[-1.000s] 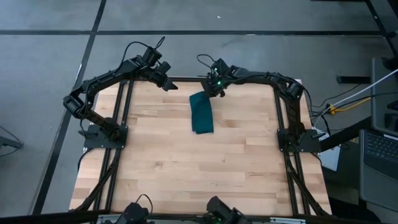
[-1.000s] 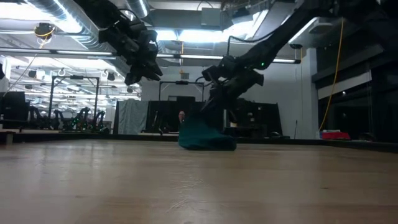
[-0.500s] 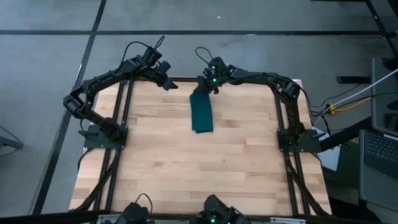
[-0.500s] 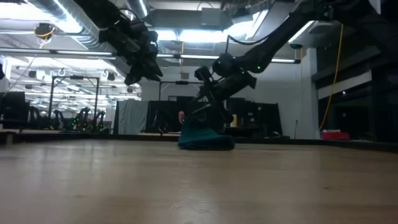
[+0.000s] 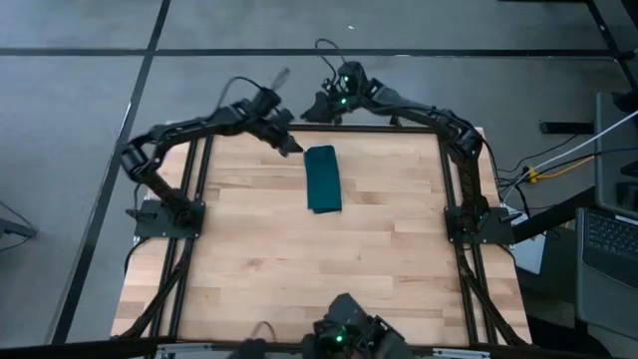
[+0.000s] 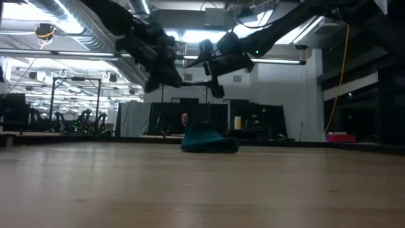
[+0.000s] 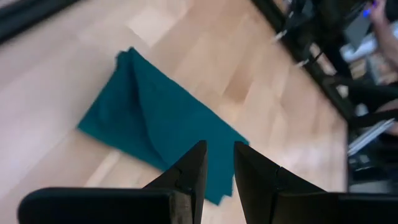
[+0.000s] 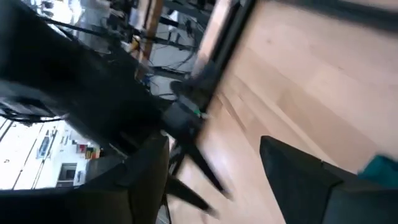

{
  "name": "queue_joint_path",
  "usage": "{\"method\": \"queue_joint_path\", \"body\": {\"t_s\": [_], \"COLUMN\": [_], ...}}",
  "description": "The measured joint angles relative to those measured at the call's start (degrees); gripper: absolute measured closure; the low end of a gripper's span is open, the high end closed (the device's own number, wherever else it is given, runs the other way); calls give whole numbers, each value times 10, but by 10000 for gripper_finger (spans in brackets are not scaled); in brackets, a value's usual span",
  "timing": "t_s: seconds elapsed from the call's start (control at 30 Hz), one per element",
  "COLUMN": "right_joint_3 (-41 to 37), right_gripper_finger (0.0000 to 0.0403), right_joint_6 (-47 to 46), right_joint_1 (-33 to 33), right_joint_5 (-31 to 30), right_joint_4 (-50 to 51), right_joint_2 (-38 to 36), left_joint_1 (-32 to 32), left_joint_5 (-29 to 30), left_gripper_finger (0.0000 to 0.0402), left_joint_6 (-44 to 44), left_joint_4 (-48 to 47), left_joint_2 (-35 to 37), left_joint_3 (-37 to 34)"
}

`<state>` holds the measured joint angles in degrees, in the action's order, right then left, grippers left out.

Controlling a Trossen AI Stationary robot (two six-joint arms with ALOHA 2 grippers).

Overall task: Fold microfiber towels
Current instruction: Fold the dark green napkin

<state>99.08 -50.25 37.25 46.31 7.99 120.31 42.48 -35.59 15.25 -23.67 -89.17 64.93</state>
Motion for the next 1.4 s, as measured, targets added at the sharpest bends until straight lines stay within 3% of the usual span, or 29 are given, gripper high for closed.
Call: {"method": "queue_joint_path", "body": {"t_s": [0.13, 0.37, 0.53, 0.77, 0.93, 1.03, 1.2, 1.4], "right_joint_3": [52, 158, 203, 210, 210, 211, 211, 211], "right_gripper_finger": [155, 189, 212, 234, 239, 237, 230, 223], "right_joint_6": [19, 69, 100, 127, 147, 150, 149, 145], "right_joint_1": [17, 50, 61, 71, 73, 73, 73, 73], "right_joint_5": [22, 30, 30, 29, 32, 28, 24, 28], "right_joint_4": [43, 124, 162, 205, 221, 217, 218, 218], "right_joint_2": [0, -1, -1, 0, 0, -1, -1, -1], "left_joint_1": [-45, -76, -83, -59, -31, -12, 4, 14], "left_joint_5": [46, 44, 49, 62, 144, 169, 151, 43], "left_gripper_finger": [327, 328, 337, 346, 357, 370, 392, 398], "left_joint_6": [4, 50, 52, 33, -45, -70, -82, -36], "left_joint_4": [74, 210, 235, 196, 42, 18, 19, 0], "left_joint_2": [-62, -159, -214, -268, -273, -273, -269, -219], "left_joint_3": [0, 25, 76, 101, 97, 85, 61, 55]}}
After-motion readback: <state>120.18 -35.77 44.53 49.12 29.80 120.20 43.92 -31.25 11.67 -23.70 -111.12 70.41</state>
